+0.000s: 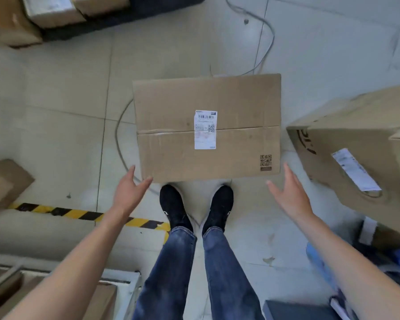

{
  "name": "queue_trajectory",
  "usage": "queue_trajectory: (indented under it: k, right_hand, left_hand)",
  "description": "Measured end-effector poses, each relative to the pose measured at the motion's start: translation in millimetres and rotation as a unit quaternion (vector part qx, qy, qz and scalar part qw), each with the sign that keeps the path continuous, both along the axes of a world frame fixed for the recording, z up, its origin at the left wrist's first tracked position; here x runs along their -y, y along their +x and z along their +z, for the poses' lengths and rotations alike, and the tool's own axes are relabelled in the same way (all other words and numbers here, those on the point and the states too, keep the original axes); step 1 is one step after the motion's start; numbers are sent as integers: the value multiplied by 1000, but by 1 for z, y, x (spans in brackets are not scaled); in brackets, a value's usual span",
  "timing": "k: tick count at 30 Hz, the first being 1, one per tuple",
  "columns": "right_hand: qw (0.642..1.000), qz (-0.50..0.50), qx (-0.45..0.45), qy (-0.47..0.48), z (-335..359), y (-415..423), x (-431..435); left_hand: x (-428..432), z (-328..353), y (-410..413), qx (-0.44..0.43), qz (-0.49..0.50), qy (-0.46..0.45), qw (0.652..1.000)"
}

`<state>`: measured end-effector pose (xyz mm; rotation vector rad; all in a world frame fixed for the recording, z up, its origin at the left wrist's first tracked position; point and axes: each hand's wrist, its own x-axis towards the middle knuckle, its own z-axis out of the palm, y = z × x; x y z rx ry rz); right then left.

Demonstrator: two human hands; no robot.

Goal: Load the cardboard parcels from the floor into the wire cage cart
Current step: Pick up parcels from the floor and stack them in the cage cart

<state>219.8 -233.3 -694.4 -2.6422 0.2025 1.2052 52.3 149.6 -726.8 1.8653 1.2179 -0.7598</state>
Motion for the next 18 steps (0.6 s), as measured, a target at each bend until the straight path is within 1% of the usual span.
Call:
queue_trajectory:
  k: [2,5,7,9,11,14,18]
  right_hand:
    - [1000,-11,-9,-23,-46,14,11]
    - [998,-47,-9,-39,-102,35,27]
    - [995,-90,-28,-19,-129,47,34]
    - [991,-117,-60,14,-148,55,34]
    - [988,-136,-60,42,-161,58,34]
    - [980,-180,-30,76,-165,55,29]
    - [972,-213,28,93,-138,53,19]
  left_hand:
    - [-6,-38,-1,-2,40,-15,999]
    - [-9,-87,1,8,118,-69,991]
    - [-7,-113,2,26,152,-101,983]
    - [-7,-131,2,41,167,-108,979]
    - [-6,-144,0,63,183,-111,975]
    - [-8,-148,-2,85,186,-115,972]
    - [-10,-115,-1,100,208,-104,967]
